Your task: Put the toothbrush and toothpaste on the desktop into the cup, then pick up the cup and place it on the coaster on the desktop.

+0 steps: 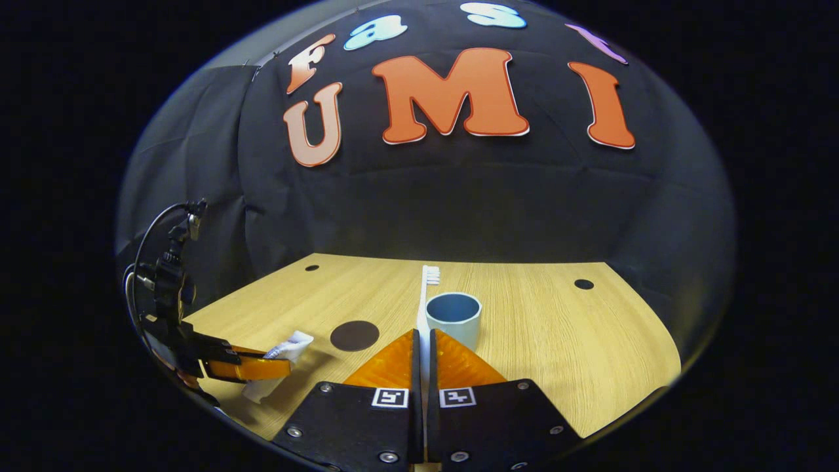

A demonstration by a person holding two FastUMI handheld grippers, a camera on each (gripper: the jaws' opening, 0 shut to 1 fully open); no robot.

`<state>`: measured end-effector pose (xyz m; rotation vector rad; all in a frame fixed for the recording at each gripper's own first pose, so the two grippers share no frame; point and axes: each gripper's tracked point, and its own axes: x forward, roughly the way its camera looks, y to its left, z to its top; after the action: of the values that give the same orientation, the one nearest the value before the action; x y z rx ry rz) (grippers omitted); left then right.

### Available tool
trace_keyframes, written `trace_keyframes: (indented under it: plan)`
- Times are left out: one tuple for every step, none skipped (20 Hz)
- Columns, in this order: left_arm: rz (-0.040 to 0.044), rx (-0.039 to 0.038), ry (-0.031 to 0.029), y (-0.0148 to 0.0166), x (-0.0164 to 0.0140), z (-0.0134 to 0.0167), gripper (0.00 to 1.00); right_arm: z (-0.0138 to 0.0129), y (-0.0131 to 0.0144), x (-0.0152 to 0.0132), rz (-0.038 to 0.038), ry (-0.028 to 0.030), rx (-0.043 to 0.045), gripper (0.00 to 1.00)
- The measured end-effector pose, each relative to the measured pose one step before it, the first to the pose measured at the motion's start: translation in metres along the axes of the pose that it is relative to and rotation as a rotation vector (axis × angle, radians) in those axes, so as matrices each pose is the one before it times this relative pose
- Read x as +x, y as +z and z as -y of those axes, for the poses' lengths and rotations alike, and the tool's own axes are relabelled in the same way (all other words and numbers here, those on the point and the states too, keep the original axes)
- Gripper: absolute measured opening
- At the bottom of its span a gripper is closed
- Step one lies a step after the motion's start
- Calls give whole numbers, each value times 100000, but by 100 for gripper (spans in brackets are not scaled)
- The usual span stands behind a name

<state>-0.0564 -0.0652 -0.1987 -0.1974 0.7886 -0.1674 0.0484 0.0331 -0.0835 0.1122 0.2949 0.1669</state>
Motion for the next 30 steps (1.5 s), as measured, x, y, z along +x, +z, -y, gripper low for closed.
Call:
trace_keyframes:
  plan:
    - [500,-143,73,183,-91,-7,16,34,167,579,632,444,67,3]
    - [529,169,143,-108,114,-21,16,-27,456,655,1461,546,390,3]
    - [361,104,232,-9,-15,3,16,3,369,460,1023,560,502,3]
    - [445,262,24,-111,178,49,16,-103,309,543,1611,948,300,3]
    - [292,34,244,-1,121,-48,16,51,287,550,1489,657,40,3]
    - [118,40,112,-16,41,-62,16,53,277,502,1630,543,478,3]
    - [247,-248,-68,130,62,-66,16,15,394,582,1551,605,778,3]
    - [348,109,-101,305,-231,-196,16,-190,266,461,1135,1194,572,3]
    - [267,491,144,237,-63,-68,16,-30,454,521,1821,663,158,3]
    - [-42,624,-75,-225,246,0,16,-41,133,708,831,967,210,3]
    - [-170,705,-458,9,-7,12,16,147,-85,685,-521,287,914,3]
    - [-28,425,-449,148,13,-22,14,174,102,653,298,334,1143,3]
    - [188,595,-457,189,-63,-21,16,40,326,598,725,773,946,3]
    - [464,368,-39,219,-81,-177,17,33,279,592,700,339,397,3]
    - [292,850,34,173,-45,-58,16,168,337,510,1107,18,-350,3]
    - [502,413,44,-201,135,-26,16,160,399,506,1377,40,-561,3]
    - [434,516,-196,-81,131,30,16,179,425,498,1476,188,-316,3]
    - [797,395,-110,17,78,-28,16,94,549,490,2304,434,273,3]
    - [1971,60,-58,231,1,-24,16,99,459,548,3065,865,54,3]
    - [1173,-65,-51,-204,-50,46,14,202,186,623,2227,469,467,3]
    - [1090,-227,-328,-185,50,50,16,395,-30,553,1121,-86,1476,3]
    - [886,-76,-498,30,65,36,16,288,-86,357,1379,174,1518,3]
    - [802,-153,-186,97,-20,-69,16,363,184,445,1717,-432,735,3]
    - [784,126,-154,-85,147,29,14,377,369,421,2408,-428,-325,3]
    - [769,57,36,-37,87,40,16,401,289,467,2334,-449,-511,3]
    - [684,139,148,-187,142,-15,16,282,196,196,1887,54,-292,3]
    - [496,101,324,-59,126,-54,16,276,7,255,1101,-30,65,3]
    - [700,50,136,39,30,111,14,278,-229,224,303,-244,-9,3]
    - [682,-99,-23,162,-225,33,17,325,-342,184,-315,-581,-369,3]
    - [778,-199,300,284,-173,-83,16,354,-479,190,-694,-661,-109,3]
